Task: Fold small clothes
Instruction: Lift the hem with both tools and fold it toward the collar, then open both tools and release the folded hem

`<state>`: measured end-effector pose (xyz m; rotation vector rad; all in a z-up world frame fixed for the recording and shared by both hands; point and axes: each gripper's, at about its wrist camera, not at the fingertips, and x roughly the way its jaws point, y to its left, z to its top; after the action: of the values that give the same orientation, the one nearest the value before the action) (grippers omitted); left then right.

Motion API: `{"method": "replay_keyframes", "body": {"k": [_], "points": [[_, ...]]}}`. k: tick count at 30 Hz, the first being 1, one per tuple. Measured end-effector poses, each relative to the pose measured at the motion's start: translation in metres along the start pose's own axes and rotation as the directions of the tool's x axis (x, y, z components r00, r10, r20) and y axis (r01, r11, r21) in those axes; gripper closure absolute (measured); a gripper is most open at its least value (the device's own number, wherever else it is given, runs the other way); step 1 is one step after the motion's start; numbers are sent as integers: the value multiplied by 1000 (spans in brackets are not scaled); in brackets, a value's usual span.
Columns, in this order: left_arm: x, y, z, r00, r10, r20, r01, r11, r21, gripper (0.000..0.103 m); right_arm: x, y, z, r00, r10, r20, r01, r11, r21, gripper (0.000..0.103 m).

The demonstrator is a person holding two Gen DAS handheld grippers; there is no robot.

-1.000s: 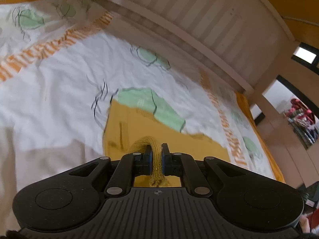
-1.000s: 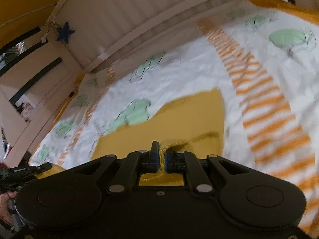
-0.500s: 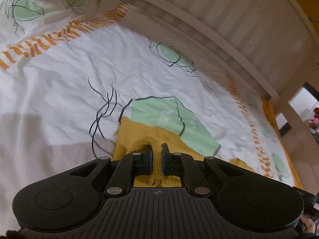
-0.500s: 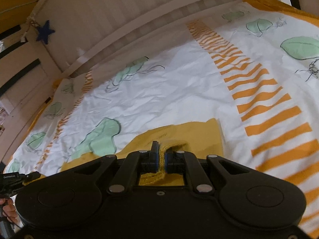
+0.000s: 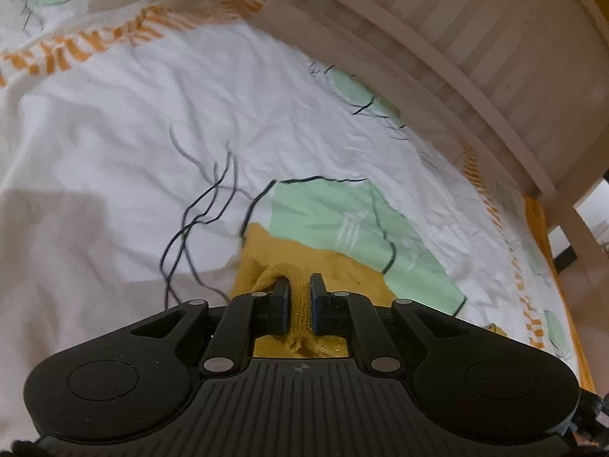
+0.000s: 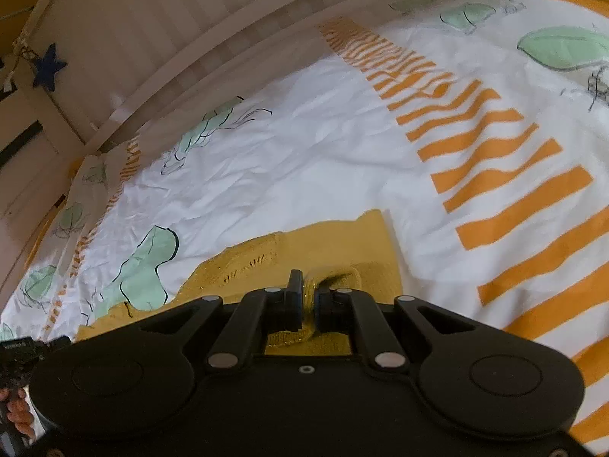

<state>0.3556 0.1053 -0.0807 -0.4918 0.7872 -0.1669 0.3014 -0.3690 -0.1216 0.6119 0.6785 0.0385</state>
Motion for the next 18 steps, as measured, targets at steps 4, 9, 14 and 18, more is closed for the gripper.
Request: {"method": "replay_keyframes", "body": {"k": [4,9,14,18], "points": [[-6,-6,2,1000,24,8,-25,999,47,86,1,0,4,1000,-22,16,22,1000,15,85],[-24,-19,4,985,110,131,-129,980,149,64,-9,8,12,994,-88,72,90,995,-30,41],[-32,-14,6,980,164,110,-178,976,129,64,-28,21,19,987,-110,117,122,987,-104,38],[-36,-26,-6,981,188,38,-192,962,192,64,-38,38,13,990,-89,108,106,980,-171,38]]}}
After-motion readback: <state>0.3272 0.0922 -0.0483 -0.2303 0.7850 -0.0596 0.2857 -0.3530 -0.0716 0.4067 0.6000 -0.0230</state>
